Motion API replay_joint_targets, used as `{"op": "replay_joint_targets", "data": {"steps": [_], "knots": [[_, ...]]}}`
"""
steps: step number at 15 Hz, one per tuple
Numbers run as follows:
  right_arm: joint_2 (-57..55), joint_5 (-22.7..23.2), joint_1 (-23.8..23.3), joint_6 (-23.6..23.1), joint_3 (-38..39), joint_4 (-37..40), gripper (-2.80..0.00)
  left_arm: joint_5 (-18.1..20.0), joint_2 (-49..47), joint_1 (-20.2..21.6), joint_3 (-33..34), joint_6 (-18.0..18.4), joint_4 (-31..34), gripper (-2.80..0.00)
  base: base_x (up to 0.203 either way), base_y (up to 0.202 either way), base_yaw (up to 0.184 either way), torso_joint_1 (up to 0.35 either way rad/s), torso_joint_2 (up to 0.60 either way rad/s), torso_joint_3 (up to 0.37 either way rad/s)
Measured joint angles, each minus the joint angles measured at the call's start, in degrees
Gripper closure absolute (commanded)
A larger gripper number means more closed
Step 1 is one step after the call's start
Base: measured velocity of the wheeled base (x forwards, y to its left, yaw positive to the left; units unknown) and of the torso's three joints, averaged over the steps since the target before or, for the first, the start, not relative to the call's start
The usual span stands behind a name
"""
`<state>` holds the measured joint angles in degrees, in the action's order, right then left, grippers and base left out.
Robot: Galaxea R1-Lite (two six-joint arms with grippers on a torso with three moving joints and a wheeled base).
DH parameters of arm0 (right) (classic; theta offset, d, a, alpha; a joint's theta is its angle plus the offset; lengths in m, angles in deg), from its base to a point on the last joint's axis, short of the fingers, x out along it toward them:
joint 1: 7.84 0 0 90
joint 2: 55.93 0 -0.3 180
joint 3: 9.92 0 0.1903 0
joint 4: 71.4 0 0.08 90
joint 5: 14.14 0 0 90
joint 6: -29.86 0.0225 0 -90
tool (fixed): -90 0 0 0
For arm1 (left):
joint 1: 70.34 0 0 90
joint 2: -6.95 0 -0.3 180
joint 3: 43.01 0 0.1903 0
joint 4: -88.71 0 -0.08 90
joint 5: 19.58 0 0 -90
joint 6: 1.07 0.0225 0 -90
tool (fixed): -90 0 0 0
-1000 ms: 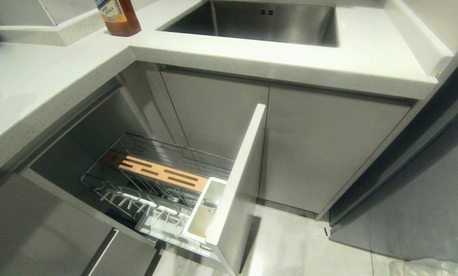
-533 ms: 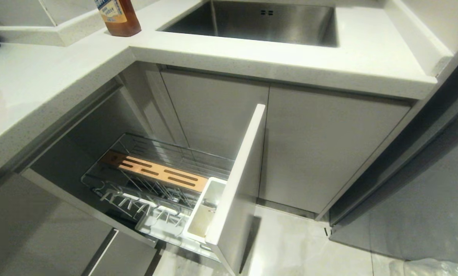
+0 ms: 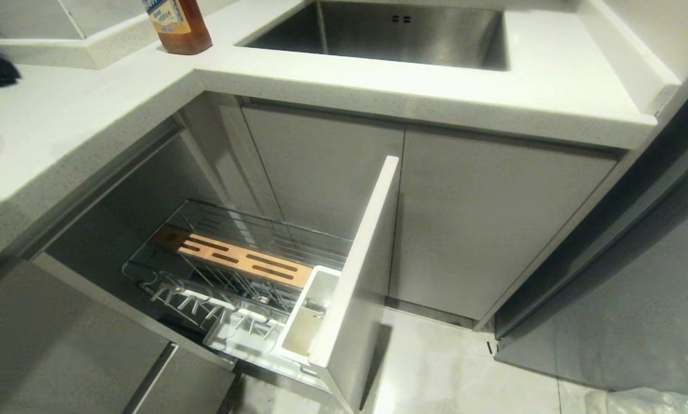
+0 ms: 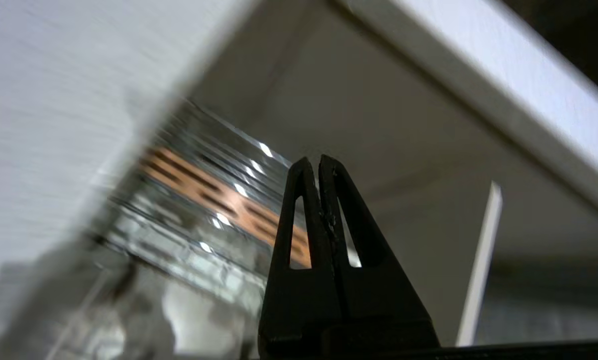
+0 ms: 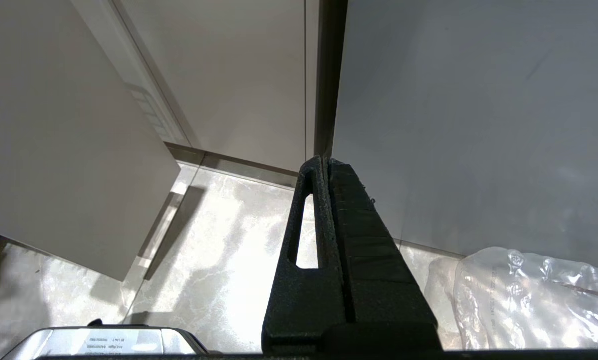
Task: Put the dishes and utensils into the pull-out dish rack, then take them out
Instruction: Close the cupboard
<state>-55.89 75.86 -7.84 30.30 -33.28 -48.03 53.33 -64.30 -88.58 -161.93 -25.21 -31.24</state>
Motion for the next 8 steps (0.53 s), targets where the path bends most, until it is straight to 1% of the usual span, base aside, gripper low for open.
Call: {"op": "replay_joint_targets", "data": {"steps": [2,4,6,8], "knots": [[0.0,0.0,0.0,0.0,0.0,0.0,0.00,0.9,-2.4,-6.6,4.6,0.1,-0.2,0.00,0.000,0.000,0.000,0.000,0.00,0.000],[0.0,0.0,0.0,0.0,0.0,0.0,0.00,1.1,-5.8,-10.5,8.3,0.6,-0.1,0.00,0.000,0.000,0.000,0.000,0.00,0.000],[0.0,0.0,0.0,0.0,0.0,0.0,0.00,1.0,-9.2,-12.5,11.1,3.1,0.0,0.00,0.000,0.000,0.000,0.000,0.00,0.000],[0.0,0.0,0.0,0.0,0.0,0.0,0.00,0.9,-11.8,-13.2,13.0,5.5,0.1,0.00,0.000,0.000,0.000,0.000,0.00,0.000]]}}
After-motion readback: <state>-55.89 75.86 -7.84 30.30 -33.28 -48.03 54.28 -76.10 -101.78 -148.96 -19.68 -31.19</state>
